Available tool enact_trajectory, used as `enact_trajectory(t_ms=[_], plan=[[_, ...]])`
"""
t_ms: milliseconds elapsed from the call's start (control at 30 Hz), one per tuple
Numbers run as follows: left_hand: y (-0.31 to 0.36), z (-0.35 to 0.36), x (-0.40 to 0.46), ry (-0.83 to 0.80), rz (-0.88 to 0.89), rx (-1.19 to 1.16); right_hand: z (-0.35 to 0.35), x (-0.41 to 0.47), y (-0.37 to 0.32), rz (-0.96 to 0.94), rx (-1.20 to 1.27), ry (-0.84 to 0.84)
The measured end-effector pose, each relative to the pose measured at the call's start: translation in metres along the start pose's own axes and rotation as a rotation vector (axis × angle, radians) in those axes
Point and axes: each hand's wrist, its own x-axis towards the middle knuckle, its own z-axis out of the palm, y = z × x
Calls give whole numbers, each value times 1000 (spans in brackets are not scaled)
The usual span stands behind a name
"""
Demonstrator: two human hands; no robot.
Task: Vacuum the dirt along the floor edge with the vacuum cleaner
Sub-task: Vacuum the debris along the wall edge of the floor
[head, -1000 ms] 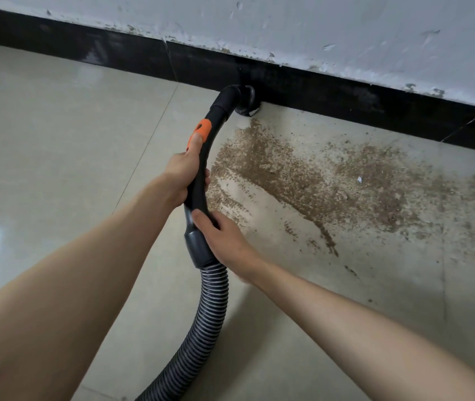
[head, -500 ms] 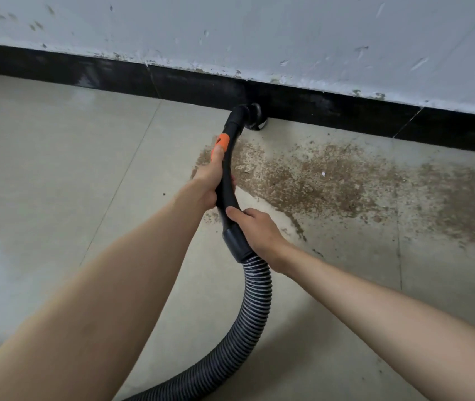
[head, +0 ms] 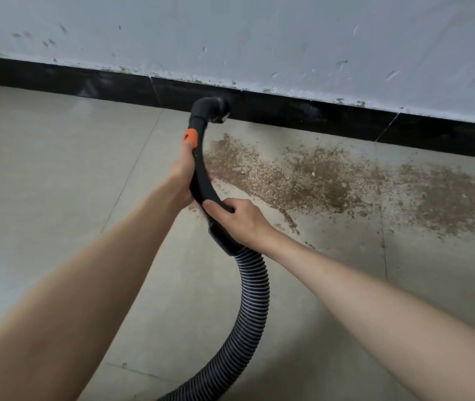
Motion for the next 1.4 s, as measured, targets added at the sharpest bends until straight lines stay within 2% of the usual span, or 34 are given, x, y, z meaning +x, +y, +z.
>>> enact_trajectory(t_ms=[133, 267, 833, 1400], plan=[[-11, -40, 2, 131, -43, 37, 28, 0, -12, 9, -130, -116], [-27, -55, 1, 138, -88, 19, 40, -5, -8, 36, -158, -161], [-33, -30, 17, 77, -75, 114, 31, -8, 2, 139, -100, -65], [-35, 29, 9, -19, -33, 253, 8, -20, 34, 175, 187, 112]])
